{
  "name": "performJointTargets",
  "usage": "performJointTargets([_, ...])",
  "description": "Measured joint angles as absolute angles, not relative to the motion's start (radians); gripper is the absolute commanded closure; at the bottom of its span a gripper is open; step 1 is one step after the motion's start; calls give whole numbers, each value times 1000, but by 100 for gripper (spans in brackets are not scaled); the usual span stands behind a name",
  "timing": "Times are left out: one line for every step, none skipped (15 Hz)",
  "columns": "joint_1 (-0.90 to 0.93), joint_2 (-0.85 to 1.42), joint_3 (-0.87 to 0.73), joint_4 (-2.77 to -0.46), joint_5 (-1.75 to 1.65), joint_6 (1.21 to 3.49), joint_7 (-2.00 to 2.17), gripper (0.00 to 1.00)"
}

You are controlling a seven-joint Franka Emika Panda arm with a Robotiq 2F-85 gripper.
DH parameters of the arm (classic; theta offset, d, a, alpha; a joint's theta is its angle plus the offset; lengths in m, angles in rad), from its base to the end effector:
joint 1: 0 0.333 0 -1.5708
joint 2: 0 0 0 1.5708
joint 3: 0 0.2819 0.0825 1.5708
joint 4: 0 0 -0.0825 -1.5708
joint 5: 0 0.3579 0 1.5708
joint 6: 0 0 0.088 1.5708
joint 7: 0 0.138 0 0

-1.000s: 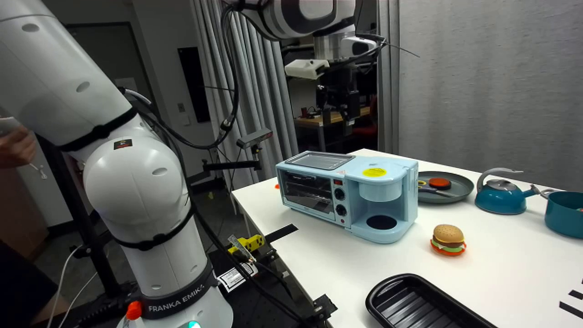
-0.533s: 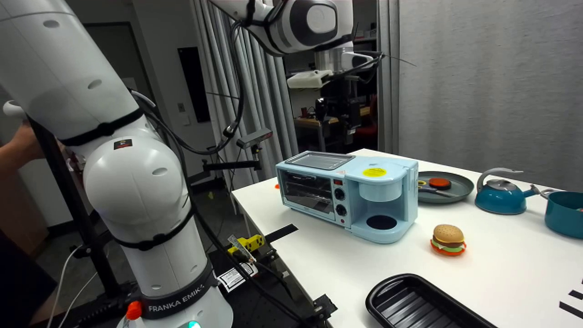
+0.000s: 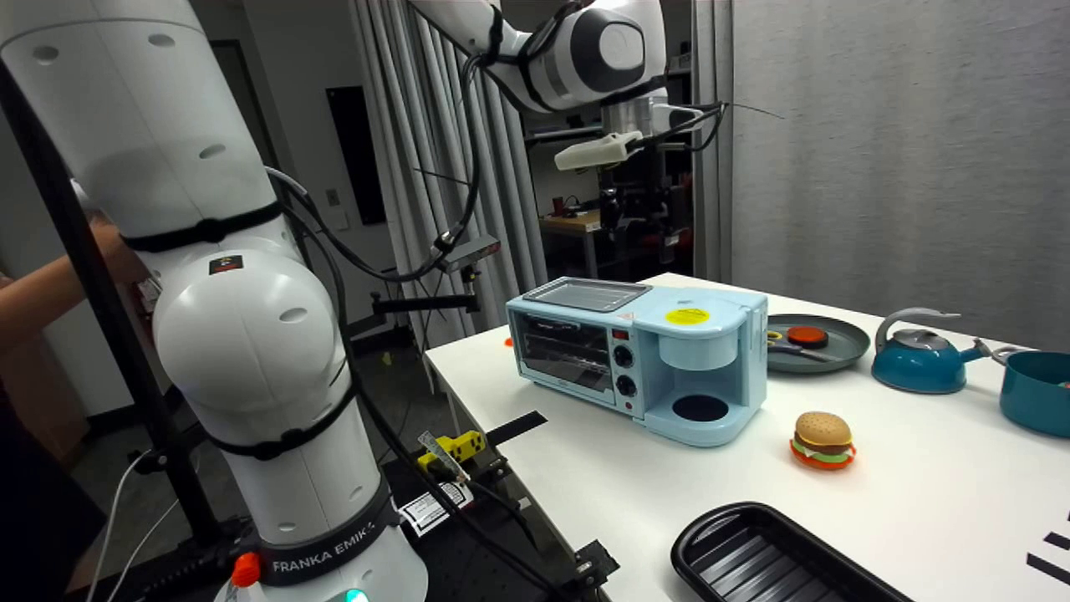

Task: Press the button on top of the breakfast machine

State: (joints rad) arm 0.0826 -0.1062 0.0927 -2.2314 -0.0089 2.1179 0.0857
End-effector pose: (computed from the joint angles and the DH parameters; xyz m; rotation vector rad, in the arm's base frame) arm 0.4795 0.0843 0.3649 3.1199 0.1463 -0.0085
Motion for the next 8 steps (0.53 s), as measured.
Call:
performJointTargets([83, -86, 95, -2209, -17, 2117, 87, 0])
performJointTargets([83, -65, 96, -2187, -24, 2116, 87, 0])
performJointTargets([84, -44, 97, -2166, -30, 2114, 88, 0])
performJointTargets([84, -24, 97, -2145, -33, 2112, 88, 0])
performJointTargets([84, -3, 97, -2123, -35, 2108, 88, 0])
performJointTargets([84, 16, 97, -2104, -38, 2102, 88, 0])
performJointTargets([84, 36, 96, -2085, -42, 2097, 88, 2])
performJointTargets([84, 54, 94, -2067, -46, 2092, 88, 26])
